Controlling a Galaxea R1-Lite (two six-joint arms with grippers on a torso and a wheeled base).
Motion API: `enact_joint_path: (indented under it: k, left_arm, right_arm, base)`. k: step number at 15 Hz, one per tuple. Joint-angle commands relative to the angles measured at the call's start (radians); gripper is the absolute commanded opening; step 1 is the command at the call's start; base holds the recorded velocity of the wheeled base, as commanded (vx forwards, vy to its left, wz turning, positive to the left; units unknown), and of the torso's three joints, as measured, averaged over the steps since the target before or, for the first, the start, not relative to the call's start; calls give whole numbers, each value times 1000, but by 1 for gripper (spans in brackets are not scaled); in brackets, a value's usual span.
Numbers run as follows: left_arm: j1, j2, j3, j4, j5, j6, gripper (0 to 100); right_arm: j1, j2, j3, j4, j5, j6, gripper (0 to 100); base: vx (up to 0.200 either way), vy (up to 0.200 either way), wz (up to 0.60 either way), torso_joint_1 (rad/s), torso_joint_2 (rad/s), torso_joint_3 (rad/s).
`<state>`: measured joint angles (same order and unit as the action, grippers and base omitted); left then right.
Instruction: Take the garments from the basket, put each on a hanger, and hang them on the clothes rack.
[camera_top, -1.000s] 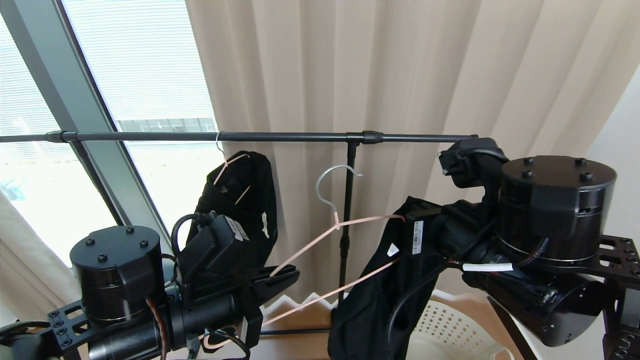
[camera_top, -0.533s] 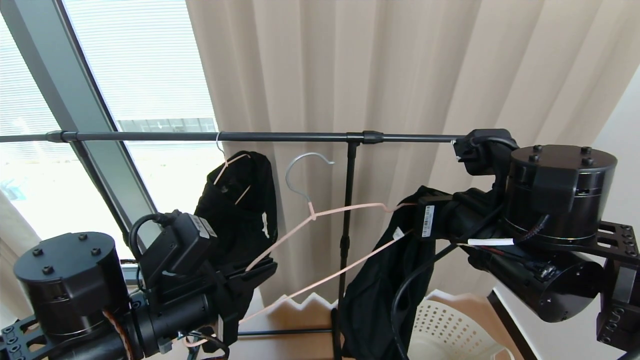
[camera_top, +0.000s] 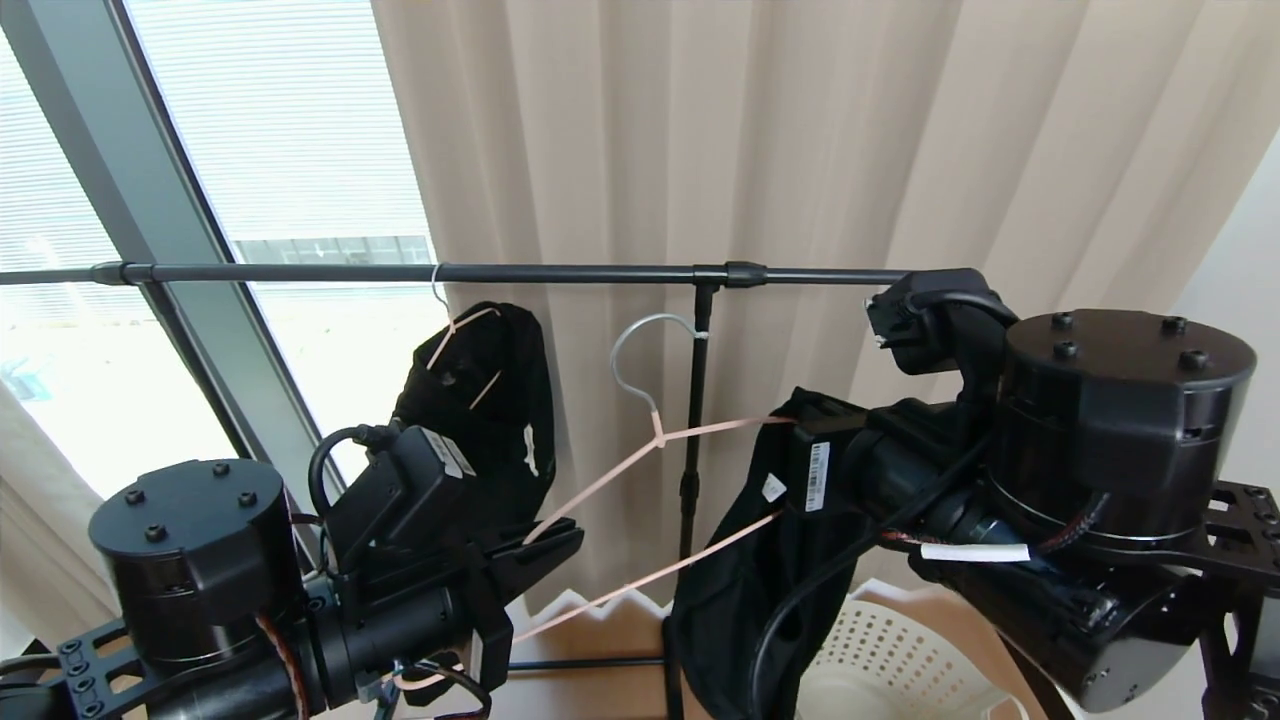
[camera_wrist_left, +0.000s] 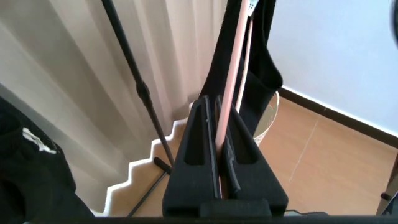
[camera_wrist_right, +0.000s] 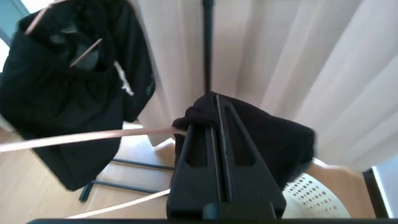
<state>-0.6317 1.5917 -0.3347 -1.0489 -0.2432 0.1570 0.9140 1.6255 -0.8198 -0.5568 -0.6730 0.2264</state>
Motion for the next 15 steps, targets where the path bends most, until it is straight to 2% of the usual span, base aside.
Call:
enact_joint_path:
  k: [1, 5, 9, 12, 13, 15]
  left_arm:
    - [-2, 10, -3, 0, -1, -1, 0]
    - [-2, 16, -4, -2, -2, 1, 0]
    - [-5, 13, 0, -11, -2, 1, 0]
    - [-3, 13, 20, -60, -2, 3, 0]
    - [-5, 11, 29, -72, -2, 3, 0]
    - [-5, 10, 54, -100, -2, 3, 0]
  right_arm:
    - [54, -3, -4, 0, 0, 8, 0]
    - [112, -1, -21, -2, 1, 14, 0]
    - [181, -1, -22, -66, 0, 13, 0]
    - [193, 2, -21, -66, -2, 13, 0]
    - [193, 0, -21, -66, -5, 14, 100]
    - [180, -23, -16, -66, -5, 14, 100]
  base:
    - [0, 0, 0, 0, 0, 0]
    - [0, 0, 0, 0, 0, 0]
    - [0, 0, 0, 0, 0, 0]
    - [0, 0, 0, 0, 0, 0]
    - [0, 0, 0, 0, 0, 0]
    - [0, 0, 0, 0, 0, 0]
